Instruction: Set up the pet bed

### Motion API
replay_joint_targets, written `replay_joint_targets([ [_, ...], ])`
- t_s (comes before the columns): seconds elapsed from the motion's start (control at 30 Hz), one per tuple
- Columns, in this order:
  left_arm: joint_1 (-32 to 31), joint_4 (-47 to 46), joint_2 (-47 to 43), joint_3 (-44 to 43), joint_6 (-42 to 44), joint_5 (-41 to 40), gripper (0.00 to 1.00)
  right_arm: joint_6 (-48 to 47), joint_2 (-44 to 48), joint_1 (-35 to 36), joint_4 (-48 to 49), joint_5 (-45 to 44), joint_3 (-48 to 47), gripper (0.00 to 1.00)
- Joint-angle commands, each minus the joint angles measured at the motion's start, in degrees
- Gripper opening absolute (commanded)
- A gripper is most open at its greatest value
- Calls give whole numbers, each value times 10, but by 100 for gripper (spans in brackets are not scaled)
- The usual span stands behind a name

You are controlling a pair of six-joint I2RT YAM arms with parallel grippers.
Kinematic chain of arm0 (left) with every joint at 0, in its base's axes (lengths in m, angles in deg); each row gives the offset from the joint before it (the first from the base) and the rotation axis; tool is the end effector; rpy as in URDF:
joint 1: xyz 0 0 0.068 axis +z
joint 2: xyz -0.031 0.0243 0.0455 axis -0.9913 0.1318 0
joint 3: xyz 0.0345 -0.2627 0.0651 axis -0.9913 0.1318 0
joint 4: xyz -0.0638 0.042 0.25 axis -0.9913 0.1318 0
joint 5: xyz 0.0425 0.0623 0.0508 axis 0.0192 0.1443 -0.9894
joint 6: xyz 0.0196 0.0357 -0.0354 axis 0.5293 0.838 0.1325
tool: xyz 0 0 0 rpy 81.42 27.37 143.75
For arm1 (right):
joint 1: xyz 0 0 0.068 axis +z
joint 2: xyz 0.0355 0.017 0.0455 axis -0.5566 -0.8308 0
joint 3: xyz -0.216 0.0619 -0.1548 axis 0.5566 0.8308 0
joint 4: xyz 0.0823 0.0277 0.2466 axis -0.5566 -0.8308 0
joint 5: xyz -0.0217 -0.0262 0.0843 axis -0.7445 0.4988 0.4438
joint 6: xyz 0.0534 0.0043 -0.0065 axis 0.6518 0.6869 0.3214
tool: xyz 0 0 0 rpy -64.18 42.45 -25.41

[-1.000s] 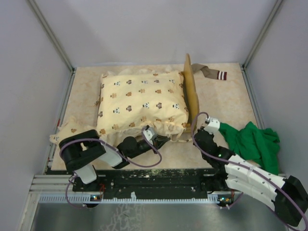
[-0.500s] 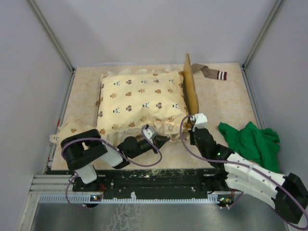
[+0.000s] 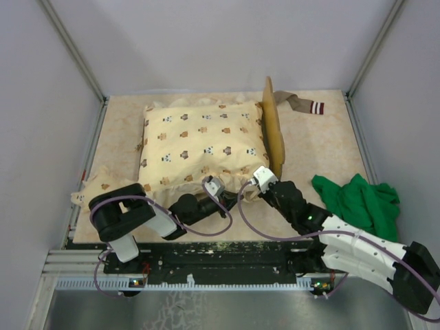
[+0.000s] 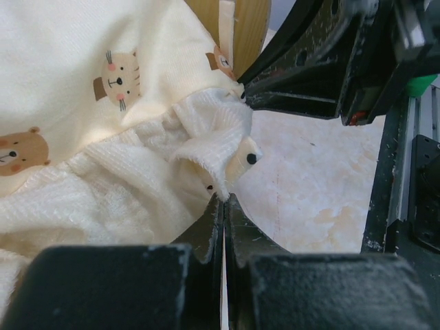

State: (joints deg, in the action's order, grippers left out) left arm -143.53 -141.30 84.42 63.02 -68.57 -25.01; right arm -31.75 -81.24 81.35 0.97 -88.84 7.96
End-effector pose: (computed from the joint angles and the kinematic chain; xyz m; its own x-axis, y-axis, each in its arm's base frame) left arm 0.1337 -0.2415 0.1501 -0.1281 -0.1164 -0.9849 0.8617 0.4786 -0.1686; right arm 0.1302 0.1243 0.2071 -0.1529 -0.5096 -0.8467 -0.5394 0.7610 -0.3606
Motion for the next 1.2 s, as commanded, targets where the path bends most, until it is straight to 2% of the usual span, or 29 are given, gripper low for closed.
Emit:
replay_joint_targets([
  [0.0, 7, -27, 4, -12, -21, 5, 0, -90, -21, 9, -7, -22, -6, 0],
  [0.17, 8, -33, 5, -13, -23, 15, 0, -90, -28, 8, -7, -31, 14, 0],
  [0.33, 9, -46, 11, -11, -31, 19, 0, -98, -33, 8, 32, 36, 45, 0],
  [0.53, 10, -69, 13, 2, -38, 22, 0, -114, -47, 8, 16, 50, 33, 0],
  [0.67, 15, -72, 9, 9, -39, 27, 0, -141, -30, 8, 39, 92, 45, 0],
  [1.0, 21, -111, 27, 19, -62, 43, 0, -221, -73, 9, 43, 114, 17, 0],
  [1.17, 23, -107, 28, 20, -62, 47, 0, -261, -54, 8, 40, 141, 24, 0],
])
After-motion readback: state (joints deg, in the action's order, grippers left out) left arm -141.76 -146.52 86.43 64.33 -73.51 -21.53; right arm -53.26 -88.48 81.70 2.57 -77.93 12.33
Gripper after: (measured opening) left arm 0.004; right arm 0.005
